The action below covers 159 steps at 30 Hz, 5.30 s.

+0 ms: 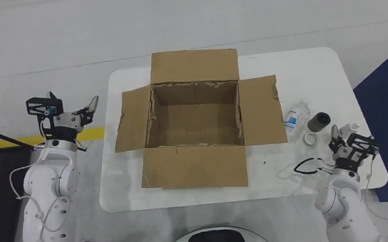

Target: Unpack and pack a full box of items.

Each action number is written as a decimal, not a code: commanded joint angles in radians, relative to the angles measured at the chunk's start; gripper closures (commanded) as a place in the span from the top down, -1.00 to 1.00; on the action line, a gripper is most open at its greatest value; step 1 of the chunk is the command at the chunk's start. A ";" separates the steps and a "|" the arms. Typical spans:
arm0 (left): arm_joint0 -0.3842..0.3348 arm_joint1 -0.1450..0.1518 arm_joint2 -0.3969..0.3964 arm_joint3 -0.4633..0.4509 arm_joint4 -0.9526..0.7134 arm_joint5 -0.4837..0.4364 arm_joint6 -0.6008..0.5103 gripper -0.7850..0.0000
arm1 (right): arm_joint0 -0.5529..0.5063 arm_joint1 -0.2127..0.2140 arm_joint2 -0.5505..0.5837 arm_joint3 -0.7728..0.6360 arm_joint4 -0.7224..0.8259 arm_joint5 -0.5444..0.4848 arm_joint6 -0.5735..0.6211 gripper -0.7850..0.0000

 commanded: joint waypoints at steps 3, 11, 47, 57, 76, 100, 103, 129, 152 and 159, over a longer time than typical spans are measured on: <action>0.000 0.000 0.000 0.000 0.000 0.000 0.000 1.00 | -0.060 -0.005 0.029 -0.112 0.073 -0.042 -0.031 1.00; 0.000 0.000 0.000 0.000 0.000 0.000 0.000 1.00 | -0.283 -0.015 0.095 -0.425 0.269 -0.259 -0.053 1.00; 0.000 0.000 0.000 0.000 0.000 0.000 0.000 1.00 | -0.116 -0.009 0.085 -0.263 0.164 -0.176 0.245 1.00; 0.000 0.000 0.000 0.000 0.000 0.000 0.000 1.00 | 0.019 0.000 0.106 -0.056 0.150 -0.214 0.282 1.00; 0.000 0.000 0.000 0.000 0.000 0.000 0.000 1.00 | 0.182 0.013 0.122 0.138 0.118 -0.226 0.314 -0.49; 0.000 0.000 0.000 0.000 0.000 0.000 0.000 1.00 | -0.255 -0.001 0.033 -0.528 0.305 -0.729 0.319 -1.00; 0.000 0.000 0.000 0.000 0.000 0.000 0.000 1.00 | -0.291 0.002 0.000 -0.601 0.272 -0.771 0.358 -1.00; 0.000 0.000 0.000 0.000 0.000 0.000 0.000 1.00 | 0.264 -0.030 -0.586 -0.321 -0.056 -0.260 0.917 -1.00; 0.000 0.000 0.000 0.000 0.000 0.000 0.000 1.00 | 0.099 -0.008 -0.566 -0.548 -0.036 -0.318 0.817 1.00; 0.000 0.000 0.000 0.000 0.000 0.000 0.000 1.00 | -0.102 0.019 -0.375 -0.752 0.096 -0.486 0.677 1.00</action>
